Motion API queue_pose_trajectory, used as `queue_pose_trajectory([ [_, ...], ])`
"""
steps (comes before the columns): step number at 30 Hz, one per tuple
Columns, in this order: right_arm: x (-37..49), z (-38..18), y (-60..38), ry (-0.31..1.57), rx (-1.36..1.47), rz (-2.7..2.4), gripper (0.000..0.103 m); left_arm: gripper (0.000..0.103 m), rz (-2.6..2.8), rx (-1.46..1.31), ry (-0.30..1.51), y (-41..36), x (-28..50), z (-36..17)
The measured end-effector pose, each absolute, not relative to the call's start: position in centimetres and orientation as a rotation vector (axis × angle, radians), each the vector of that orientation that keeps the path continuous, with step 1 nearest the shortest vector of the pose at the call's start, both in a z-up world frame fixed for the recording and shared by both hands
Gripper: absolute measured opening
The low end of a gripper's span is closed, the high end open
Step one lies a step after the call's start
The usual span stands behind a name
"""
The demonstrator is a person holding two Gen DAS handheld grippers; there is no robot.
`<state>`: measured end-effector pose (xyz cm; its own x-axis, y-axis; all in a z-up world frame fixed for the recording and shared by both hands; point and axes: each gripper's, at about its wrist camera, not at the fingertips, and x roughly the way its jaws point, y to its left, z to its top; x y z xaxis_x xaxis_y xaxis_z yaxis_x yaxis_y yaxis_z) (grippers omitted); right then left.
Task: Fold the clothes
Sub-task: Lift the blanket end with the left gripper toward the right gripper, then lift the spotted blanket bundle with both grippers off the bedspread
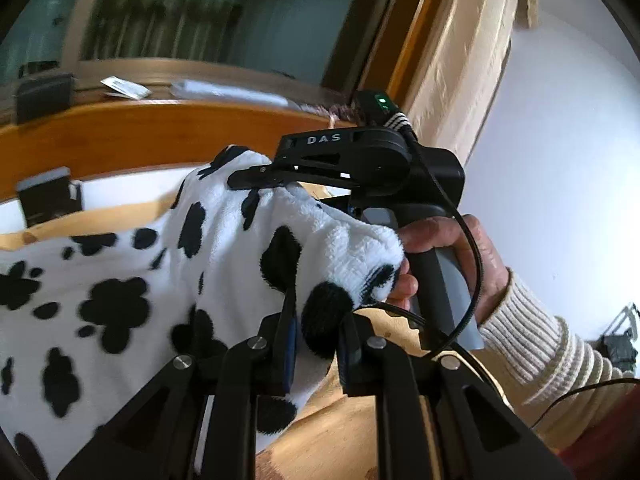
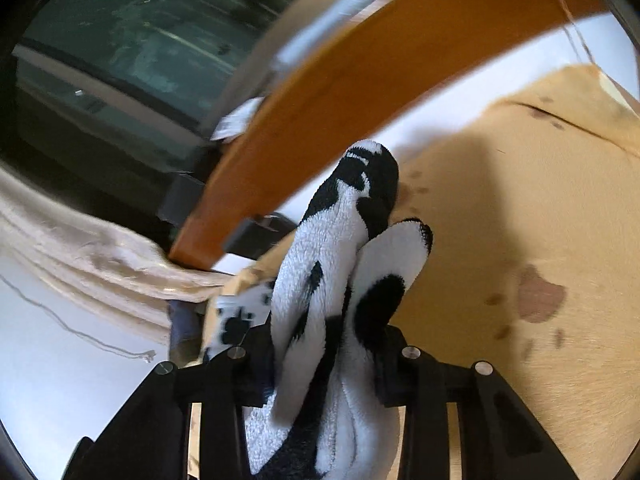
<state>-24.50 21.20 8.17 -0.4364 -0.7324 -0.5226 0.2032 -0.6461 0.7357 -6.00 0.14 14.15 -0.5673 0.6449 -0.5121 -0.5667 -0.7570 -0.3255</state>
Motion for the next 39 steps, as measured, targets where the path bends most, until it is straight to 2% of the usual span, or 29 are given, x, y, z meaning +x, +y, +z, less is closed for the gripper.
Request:
queue_pose_trajectory([
  [7, -23.8, 12.4, 14.7, -0.672, 1.123, -2.103, 0.038, 0.018, 2.387, -0.758, -0.326, -6.5, -4.5, 15.3],
  [14, -23.1, 14.1, 5.7, -0.550, 1.127, -2.059, 0.038, 0.018, 2.480, -0.733, -0.481, -14.5, -2.5, 15.0],
  [25, -22.2, 12.1, -7.8, -0.289, 1.225, -2.048, 0.038, 0.018, 2.531, -0.782, -0.742, -24.5, -0.5, 10.8],
  [39, -20.2, 10.0, -14.8, 0.013, 1.280, -2.080, 0.038, 0.018, 2.529, -0.806, -0.954, -28.3, 3.3, 7.3],
])
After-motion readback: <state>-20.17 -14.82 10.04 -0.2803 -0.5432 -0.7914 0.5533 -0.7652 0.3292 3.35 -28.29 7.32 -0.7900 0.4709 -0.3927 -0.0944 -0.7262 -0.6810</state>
